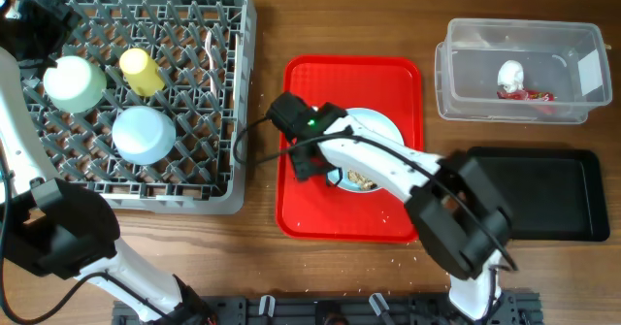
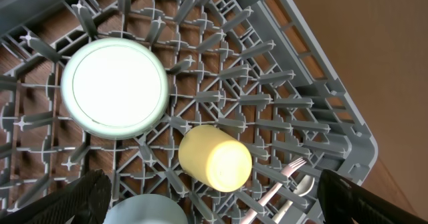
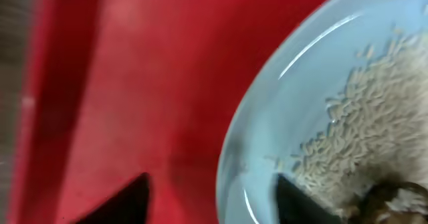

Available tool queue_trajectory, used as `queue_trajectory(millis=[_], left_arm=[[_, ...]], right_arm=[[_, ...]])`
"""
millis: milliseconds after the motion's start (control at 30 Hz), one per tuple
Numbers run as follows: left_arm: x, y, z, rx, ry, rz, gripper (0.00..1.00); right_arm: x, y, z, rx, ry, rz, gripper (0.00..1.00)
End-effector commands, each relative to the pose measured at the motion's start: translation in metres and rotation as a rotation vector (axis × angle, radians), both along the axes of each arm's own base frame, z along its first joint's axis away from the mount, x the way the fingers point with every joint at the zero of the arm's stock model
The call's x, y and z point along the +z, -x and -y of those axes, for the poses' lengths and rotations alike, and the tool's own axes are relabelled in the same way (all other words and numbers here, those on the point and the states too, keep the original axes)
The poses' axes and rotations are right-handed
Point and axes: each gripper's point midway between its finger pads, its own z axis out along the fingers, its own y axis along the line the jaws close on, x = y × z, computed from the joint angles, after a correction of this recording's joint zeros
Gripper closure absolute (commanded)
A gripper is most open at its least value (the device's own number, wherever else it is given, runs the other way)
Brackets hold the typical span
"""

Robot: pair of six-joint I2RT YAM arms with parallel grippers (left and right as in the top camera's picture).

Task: Sort waste into correct bins and load items into the dishwasher rack
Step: 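Lift the plate and carry it over the black tray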

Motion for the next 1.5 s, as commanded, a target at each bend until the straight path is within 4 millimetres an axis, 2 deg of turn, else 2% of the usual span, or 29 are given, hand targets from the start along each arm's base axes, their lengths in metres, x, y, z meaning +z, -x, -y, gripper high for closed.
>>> queue_trajectory(millis=[0, 67, 133, 267, 333, 433, 533, 633, 700, 867, 1033, 1167, 1367, 1467], left_arm=[[0.000, 0.001, -0.003, 0.011, 0.002, -0.001, 0.00], [0.000, 0.001, -0.003, 0.012, 0.002, -0.001, 0.00], [0.000, 0.001, -0.003, 0.012, 0.001, -0.001, 0.00], [0.000, 0.001, -0.003, 0.012, 0.002, -0.001, 0.00], [0.000, 0.001, -0.003, 0.012, 0.002, -0.001, 0.00], [0.000, 0.001, -0.003, 0.012, 0.002, -0.001, 0.00], [0.000, 0.001, -0.003, 0.012, 0.002, -0.001, 0.00], [0.000, 0.001, -0.003, 0.011, 0.001, -0.001, 0.00], [0.000, 0.001, -0.003, 0.011, 0.002, -0.001, 0.00], [0.000, 0.001, -0.003, 0.012, 0.002, -0.001, 0.00], [0.000, 0.001, -0.003, 0.011, 0.001, -0.001, 0.00], [0.000, 0.001, -0.003, 0.011, 0.002, -0.001, 0.00], [0.000, 0.001, -0.003, 0.012, 0.001, -0.001, 0.00], [0.000, 0.001, -0.003, 0.011, 0.002, -0.001, 0.00]], right_arm=[[-0.015, 0.009, 0.001, -0.009, 0.017, -0.044, 0.64], [-0.015, 0.014, -0.007, 0.004, 0.005, -0.044, 0.76], [-0.016, 0.017, -0.009, -0.021, 0.013, -0.036, 0.96], [-0.020, 0.016, -0.008, -0.057, 0.017, -0.032, 0.96], [-0.015, 0.009, 0.000, -0.117, 0.057, 0.007, 0.96], [0.015, 0.000, 0.012, -0.176, 0.118, 0.029, 0.96], [0.041, 0.001, 0.021, -0.207, 0.162, 0.003, 0.96], [0.056, 0.002, 0.031, -0.256, 0.205, 0.002, 0.96], [0.059, 0.003, 0.039, -0.280, 0.226, -0.011, 0.96], [0.067, 0.002, 0.084, -0.406, 0.348, -0.031, 0.96], [0.071, -0.005, 0.116, -0.519, 0.377, -0.066, 0.96], [0.088, -0.023, 0.149, -0.651, 0.371, 0.002, 0.96], [0.128, -0.041, 0.239, -0.940, 0.287, 0.043, 0.96], [0.133, -0.042, 0.283, -1.108, 0.228, 0.022, 0.96]])
